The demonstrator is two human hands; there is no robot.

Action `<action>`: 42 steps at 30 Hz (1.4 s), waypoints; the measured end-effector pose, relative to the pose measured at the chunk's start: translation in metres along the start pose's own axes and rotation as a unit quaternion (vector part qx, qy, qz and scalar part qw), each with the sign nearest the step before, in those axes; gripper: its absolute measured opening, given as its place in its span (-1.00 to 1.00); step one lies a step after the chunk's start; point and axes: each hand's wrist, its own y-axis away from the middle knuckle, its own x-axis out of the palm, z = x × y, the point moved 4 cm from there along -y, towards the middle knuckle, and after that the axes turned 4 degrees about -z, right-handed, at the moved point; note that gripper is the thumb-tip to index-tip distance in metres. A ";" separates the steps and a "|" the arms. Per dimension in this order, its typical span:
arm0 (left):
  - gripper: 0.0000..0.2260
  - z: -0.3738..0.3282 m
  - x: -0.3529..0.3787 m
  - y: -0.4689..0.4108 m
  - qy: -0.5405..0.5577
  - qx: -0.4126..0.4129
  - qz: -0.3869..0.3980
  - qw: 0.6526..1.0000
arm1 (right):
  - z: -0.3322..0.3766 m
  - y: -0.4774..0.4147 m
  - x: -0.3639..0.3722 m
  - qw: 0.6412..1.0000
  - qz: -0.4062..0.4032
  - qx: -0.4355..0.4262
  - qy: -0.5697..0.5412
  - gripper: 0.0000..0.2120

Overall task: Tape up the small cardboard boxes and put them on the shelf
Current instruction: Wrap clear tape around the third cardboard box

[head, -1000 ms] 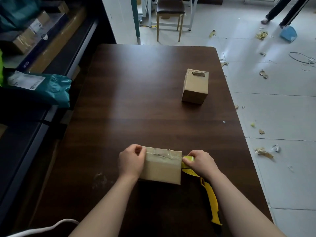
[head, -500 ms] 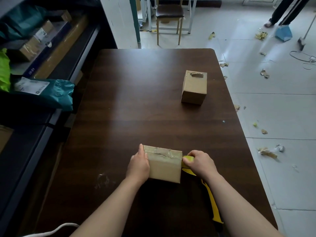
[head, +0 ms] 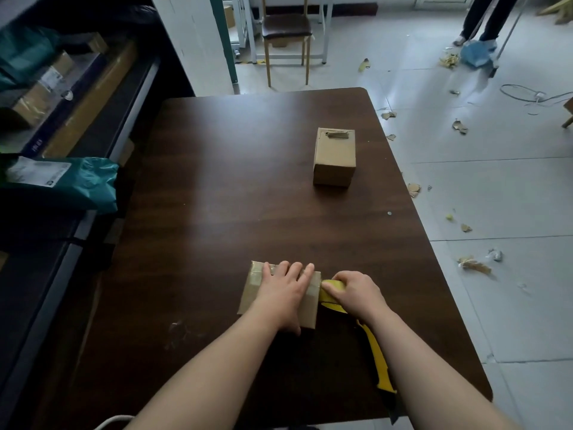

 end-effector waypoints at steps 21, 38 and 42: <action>0.09 0.058 0.009 0.030 0.437 -0.015 -0.150 0.887 | 0.068 0.000 -0.094 0.988 -0.016 -0.097 -0.121 -0.59; 0.15 0.094 0.015 0.048 0.358 -0.092 -0.113 0.922 | 0.053 -0.010 -0.080 0.990 -0.053 -0.121 -0.059 -0.66; 0.14 0.096 0.015 0.049 0.363 -0.102 -0.105 0.920 | 0.048 -0.016 -0.071 0.992 -0.044 -0.105 -0.054 -0.63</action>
